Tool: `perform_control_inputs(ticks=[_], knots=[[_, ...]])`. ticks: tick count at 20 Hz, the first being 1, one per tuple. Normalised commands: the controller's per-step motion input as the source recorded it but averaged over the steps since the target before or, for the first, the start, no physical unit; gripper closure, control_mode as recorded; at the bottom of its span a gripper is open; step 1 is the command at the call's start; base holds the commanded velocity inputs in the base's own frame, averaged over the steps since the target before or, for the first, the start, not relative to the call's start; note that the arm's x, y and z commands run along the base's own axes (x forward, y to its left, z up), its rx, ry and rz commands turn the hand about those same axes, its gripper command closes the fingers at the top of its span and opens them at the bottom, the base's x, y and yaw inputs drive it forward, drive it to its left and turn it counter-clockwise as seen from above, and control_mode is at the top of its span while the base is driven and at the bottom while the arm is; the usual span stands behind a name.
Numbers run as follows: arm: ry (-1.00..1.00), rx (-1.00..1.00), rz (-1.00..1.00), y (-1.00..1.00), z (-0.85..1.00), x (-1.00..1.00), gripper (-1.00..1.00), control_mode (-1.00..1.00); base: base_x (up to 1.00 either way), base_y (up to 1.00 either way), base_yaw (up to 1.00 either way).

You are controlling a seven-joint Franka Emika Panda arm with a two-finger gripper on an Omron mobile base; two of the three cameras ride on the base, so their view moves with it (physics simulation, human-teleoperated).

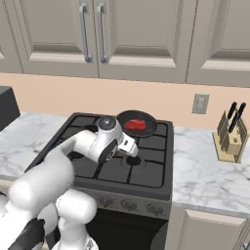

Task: Pick up the pan with the steak in it and place it on the dining table. Then place the steak on the plate.

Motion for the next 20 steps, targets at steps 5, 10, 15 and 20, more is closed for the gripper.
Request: perform_control_inputs(ticks=[5,10,15,20], knots=[[-0.01,0.04,0.00,0.00,0.32,-0.92,1.00,-1.00,0.00,0.00,0.00],[-0.01,0.02,0.03,0.00,0.17,-1.00,1.00,-1.00,0.00,0.00,0.00],[0.00,0.00,0.09,0.00,0.12,-1.00,1.00,-1.00,0.00,0.00,0.00],[0.00,0.00,0.15,0.03,0.10,-0.93,1.00,-1.00,0.00,0.00,0.00]])
